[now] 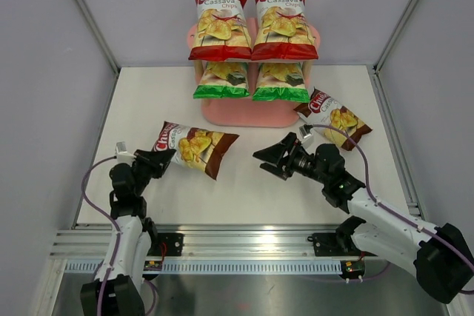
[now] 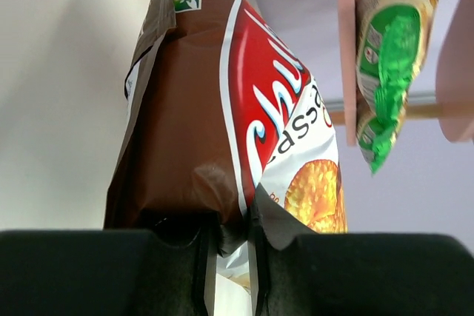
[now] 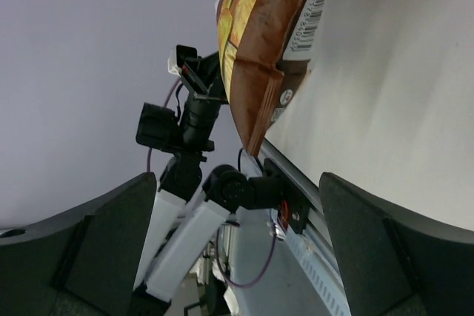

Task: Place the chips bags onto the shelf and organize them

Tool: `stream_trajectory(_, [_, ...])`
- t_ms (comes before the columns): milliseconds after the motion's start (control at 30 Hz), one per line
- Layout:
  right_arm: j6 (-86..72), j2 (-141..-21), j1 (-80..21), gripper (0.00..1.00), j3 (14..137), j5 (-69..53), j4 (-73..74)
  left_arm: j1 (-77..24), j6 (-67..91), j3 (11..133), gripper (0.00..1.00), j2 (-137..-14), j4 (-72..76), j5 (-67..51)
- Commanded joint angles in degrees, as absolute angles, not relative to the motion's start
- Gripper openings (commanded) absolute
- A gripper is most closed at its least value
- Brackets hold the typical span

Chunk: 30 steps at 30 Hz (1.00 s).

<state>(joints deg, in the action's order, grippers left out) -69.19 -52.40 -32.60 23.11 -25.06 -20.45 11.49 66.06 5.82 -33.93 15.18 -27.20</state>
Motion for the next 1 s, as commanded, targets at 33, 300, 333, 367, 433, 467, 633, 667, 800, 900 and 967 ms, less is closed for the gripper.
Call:
stream_trajectory(33, [-76.37, -53.08, -40.77, 0.99, 25.05, -8.55, -24.26, 10.11, 71.53, 4.49, 0.00, -32.17, 24.25, -33.39])
stream_trajectory(300, [-79.10, -62.03, -50.71, 1.00, 30.23, 3.69, -23.54, 7.56, 76.19, 2.12, 0.00, -28.57, 28.47, -36.21])
stream_trajectory(333, [-79.36, -63.18, -52.02, 0.99, 31.10, 3.69, -24.51, 7.30, 76.29, 1.94, 0.00, -28.39, 28.91, -36.47])
stream_trajectory(367, [-79.19, -64.24, -52.55, 0.99, 31.55, 3.87, -25.48, 7.12, 76.46, 1.76, 0.00, -28.13, 29.26, -36.65])
stream_trajectory(433, [-78.84, -66.70, -53.78, 0.99, 32.95, 4.65, -26.10, 6.60, 77.51, 1.06, 0.00, -27.34, 29.79, -37.09])
stream_trajectory(467, [-78.49, -67.32, -55.01, 0.99, 33.39, 6.31, -26.02, 6.33, 77.95, 0.79, 0.00, -27.16, 30.75, -37.18])
stream_trajectory(633, [-76.56, -70.40, -57.13, 0.99, 34.80, 8.79, -29.44, 5.27, 78.13, 0.70, 0.00, -26.10, 29.80, -38.40])
stream_trajectory(667, [-76.20, -70.84, -57.39, 0.99, 35.07, 8.79, -29.70, 5.27, 78.05, 0.62, 0.00, -26.02, 29.97, -38.58])
stream_trajectory(800, [-75.24, -72.77, -58.01, 0.99, 35.33, 8.96, -33.22, 4.92, 77.43, 0.26, 0.00, -25.49, 29.70, -38.85])
stream_trajectory(900, [-74.97, -73.74, -58.18, 0.99, 35.51, 8.62, -34.97, 4.57, 76.82, 0.18, 0.00, -25.05, 29.88, -38.85])
stream_trajectory(967, [-74.79, -74.00, -58.27, 1.00, 35.51, 8.17, -35.77, 4.31, 75.68, 0.35, 0.00, -24.96, 29.70, -39.28])
